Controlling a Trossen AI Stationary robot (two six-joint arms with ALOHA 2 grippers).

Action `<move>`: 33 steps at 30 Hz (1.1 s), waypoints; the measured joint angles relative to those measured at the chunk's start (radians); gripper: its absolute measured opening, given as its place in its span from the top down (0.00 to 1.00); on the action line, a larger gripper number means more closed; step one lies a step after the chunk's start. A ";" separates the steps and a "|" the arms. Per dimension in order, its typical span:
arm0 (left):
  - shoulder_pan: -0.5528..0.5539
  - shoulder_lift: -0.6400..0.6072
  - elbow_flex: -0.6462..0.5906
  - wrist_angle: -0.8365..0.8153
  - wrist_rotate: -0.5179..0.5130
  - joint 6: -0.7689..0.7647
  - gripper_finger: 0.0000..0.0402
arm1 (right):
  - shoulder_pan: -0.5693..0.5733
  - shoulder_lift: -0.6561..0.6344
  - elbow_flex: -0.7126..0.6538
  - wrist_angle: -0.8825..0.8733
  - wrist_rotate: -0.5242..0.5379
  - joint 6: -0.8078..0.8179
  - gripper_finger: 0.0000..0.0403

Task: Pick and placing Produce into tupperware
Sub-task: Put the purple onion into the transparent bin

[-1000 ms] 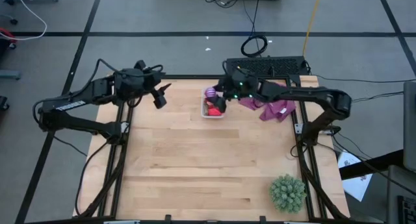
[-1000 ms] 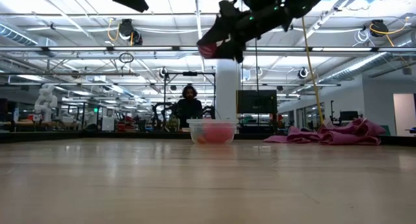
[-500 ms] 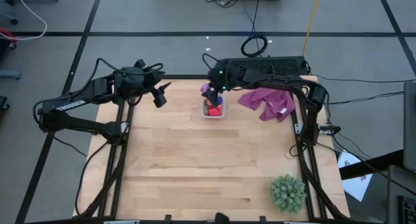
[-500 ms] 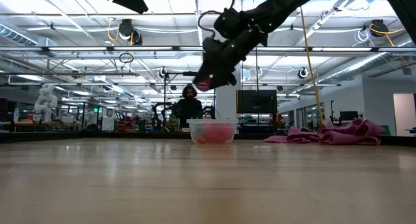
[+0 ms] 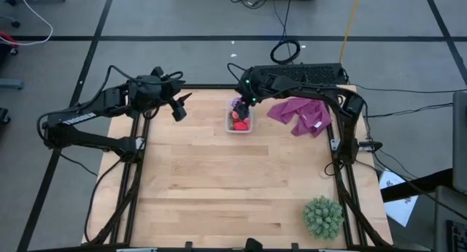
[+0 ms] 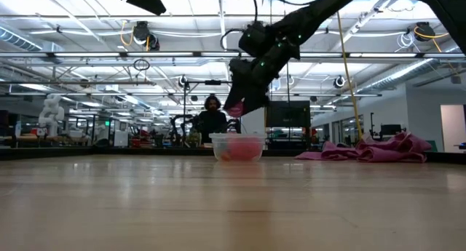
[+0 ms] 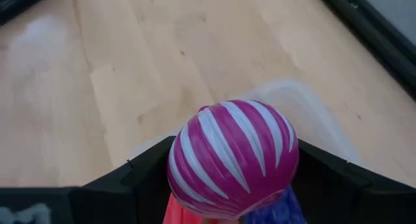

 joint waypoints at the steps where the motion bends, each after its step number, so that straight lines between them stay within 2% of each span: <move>1: 0.000 0.000 0.000 0.000 0.000 0.000 0.44 | 0.001 0.013 0.001 0.006 0.000 0.000 0.36; 9: 0.000 0.000 0.000 0.000 0.000 0.000 0.44 | 0.003 0.092 -0.001 0.092 -0.017 -0.001 0.36; 17: 0.002 0.000 0.000 0.000 0.000 0.003 0.44 | 0.002 0.093 -0.002 0.147 -0.030 -0.001 0.36; 33: 0.002 0.000 0.000 0.000 0.005 0.002 0.44 | -0.012 0.133 -0.002 0.136 -0.027 -0.026 0.36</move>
